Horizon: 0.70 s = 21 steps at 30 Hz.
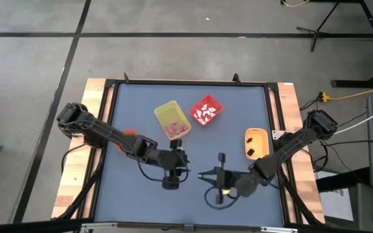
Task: Sort Halloween decoration
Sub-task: Put the green skeleton toy into the orange bin
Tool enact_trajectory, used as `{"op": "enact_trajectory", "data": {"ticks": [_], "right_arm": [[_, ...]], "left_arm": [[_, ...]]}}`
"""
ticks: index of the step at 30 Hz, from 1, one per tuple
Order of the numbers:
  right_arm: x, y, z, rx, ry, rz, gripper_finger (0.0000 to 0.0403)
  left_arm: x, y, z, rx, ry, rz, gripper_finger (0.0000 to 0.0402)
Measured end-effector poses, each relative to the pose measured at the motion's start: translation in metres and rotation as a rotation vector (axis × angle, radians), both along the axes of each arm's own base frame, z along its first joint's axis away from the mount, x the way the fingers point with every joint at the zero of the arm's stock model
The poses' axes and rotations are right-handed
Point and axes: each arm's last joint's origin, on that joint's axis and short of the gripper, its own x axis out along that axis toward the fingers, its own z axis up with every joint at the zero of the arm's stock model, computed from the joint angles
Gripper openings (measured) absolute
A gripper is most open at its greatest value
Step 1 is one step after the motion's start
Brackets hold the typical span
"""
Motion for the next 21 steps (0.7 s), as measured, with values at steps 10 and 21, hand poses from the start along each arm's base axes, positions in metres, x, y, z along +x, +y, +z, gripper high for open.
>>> {"op": "enact_trajectory", "data": {"ticks": [10, 21], "right_arm": [[0.022, -0.022, 0.023, 0.156, -0.203, -0.039, 0.0041], [0.029, -0.03, 0.028, 0.158, -0.235, 0.035, 0.0041]], "left_arm": [[0.002, -0.015, 0.01, -0.039, -0.122, -0.027, 0.0134], [0.007, -0.017, 0.019, -0.083, -0.221, -0.015, 0.0134]]}}
